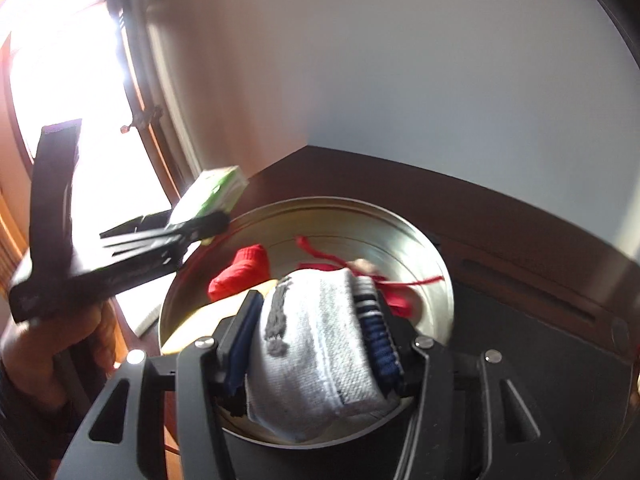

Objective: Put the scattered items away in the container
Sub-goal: 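Carry the tissue packet and sock over the steel bowl, then open both grippers to drop the tissue packet and sock into the bowl, then withdraw both tools from the bowl toward the two pastry packets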

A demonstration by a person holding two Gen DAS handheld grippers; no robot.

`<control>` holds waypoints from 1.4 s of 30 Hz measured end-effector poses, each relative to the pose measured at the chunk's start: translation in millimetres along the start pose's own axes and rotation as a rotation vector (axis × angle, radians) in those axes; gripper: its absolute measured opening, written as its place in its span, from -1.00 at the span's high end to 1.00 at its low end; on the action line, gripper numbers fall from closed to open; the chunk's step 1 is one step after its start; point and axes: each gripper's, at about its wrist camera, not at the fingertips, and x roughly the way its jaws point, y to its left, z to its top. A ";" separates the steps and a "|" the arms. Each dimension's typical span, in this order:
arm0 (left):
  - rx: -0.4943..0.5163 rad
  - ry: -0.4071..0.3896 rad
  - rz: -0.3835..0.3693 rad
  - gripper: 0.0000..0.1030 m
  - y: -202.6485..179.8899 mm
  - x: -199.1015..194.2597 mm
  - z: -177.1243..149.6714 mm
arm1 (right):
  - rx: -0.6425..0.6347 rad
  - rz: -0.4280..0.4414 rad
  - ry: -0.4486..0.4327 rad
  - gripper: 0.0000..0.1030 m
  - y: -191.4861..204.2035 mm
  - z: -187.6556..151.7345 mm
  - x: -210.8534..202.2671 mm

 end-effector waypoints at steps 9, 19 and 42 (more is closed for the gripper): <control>-0.003 0.012 -0.005 -0.07 6.1 7.1 -1.2 | -0.028 -0.024 -0.008 -0.13 6.4 -7.1 12.7; -0.043 -0.022 -0.024 -0.21 7.1 -10.7 -3.7 | 0.061 -0.007 -0.076 -0.36 -15.8 -22.4 -21.3; 0.130 -0.045 -0.227 -0.37 -115.8 -48.7 -7.4 | 0.377 -0.200 -0.152 -0.58 -135.9 -125.8 -134.4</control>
